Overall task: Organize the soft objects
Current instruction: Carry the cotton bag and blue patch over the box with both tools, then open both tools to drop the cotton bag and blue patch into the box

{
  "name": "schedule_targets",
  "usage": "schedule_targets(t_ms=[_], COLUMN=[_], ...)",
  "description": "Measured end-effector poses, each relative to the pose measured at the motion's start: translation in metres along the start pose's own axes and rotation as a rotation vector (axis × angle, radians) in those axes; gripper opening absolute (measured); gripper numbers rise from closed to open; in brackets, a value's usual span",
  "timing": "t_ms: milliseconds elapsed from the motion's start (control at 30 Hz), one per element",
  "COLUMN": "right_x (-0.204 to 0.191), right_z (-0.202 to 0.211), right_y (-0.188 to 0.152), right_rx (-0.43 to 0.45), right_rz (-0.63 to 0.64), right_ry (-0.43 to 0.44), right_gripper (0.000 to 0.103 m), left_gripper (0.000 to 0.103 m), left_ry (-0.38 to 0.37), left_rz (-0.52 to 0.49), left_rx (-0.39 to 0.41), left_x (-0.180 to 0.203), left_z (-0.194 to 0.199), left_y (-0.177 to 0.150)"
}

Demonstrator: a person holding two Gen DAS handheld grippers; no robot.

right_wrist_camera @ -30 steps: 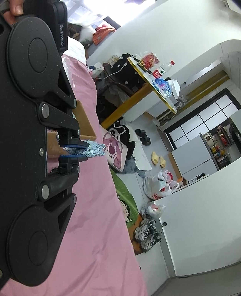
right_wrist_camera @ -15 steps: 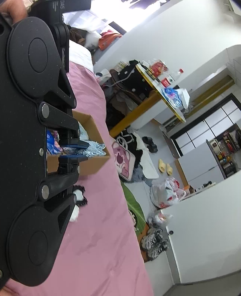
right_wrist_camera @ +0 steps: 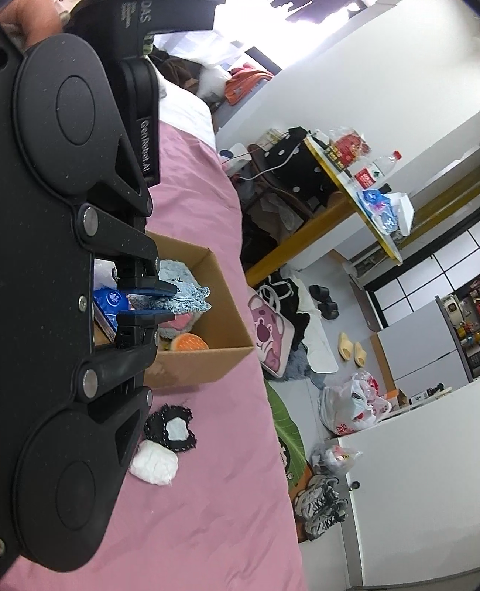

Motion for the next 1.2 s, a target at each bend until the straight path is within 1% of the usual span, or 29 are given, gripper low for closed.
schedule_targets(t_ms=[167, 200, 267, 300, 333, 433, 500, 567, 633, 767, 933, 1100, 1200], right_x=[-0.006, -0.007, -0.005, -0.004, -0.002, 0.002, 0.005, 0.008, 0.013, 0.022, 0.035, 0.052, 0.061], right_z=[-0.007, -0.008, -0.008, -0.008, -0.006, -0.002, 0.004, 0.009, 0.014, 0.024, 0.037, 0.046, 0.05], right_y=[-0.006, -0.007, -0.008, -0.007, -0.006, -0.004, -0.002, 0.0, 0.002, 0.007, 0.017, 0.027, 0.03], right_rx=[-0.016, -0.023, -0.035, -0.039, -0.04, -0.036, -0.031, -0.025, -0.016, -0.008, 0.001, -0.014, -0.013], right_rz=[0.015, 0.016, 0.002, -0.008, -0.018, -0.021, -0.021, -0.017, -0.015, 0.006, 0.011, -0.04, -0.044], right_ry=[-0.013, -0.019, -0.027, -0.022, -0.021, -0.037, -0.048, -0.056, -0.066, -0.092, -0.109, -0.08, -0.091], right_gripper=[0.009, 0.015, 0.018, 0.024, 0.027, 0.03, 0.033, 0.036, 0.043, 0.052, 0.064, 0.065, 0.069], left_gripper=[0.043, 0.044, 0.045, 0.047, 0.048, 0.059, 0.071, 0.076, 0.078, 0.083, 0.085, 0.085, 0.085], left_ry=[0.015, 0.017, 0.021, 0.022, 0.024, 0.037, 0.047, 0.047, 0.054, 0.06, 0.059, 0.063, 0.063], left_rz=[0.004, 0.003, 0.002, 0.002, 0.001, -0.006, -0.015, -0.027, -0.043, -0.05, -0.072, -0.098, -0.111], left_rx=[-0.001, -0.003, -0.006, -0.008, -0.009, -0.013, -0.013, -0.008, 0.0, 0.011, 0.011, 0.023, 0.025], left_x=[-0.005, -0.006, -0.006, -0.006, -0.005, -0.003, 0.0, 0.005, 0.01, 0.02, 0.036, 0.054, 0.064], left_z=[0.001, 0.001, 0.0, 0.0, 0.0, 0.0, 0.001, 0.003, 0.005, 0.01, 0.014, 0.017, 0.018], left_y=[0.002, 0.002, 0.002, 0.002, 0.001, 0.002, 0.002, 0.002, 0.001, 0.001, -0.002, -0.001, -0.002])
Point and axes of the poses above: each gripper's, at about its wrist camera, not at the fingertips, and z roughly against the way its jaws point, x to its right, y to its top, the point moved 4 cm from there along -z, roughly the way its jaws point, and after that the axes turned 9 degrees about -z, right-handed, at the moved point
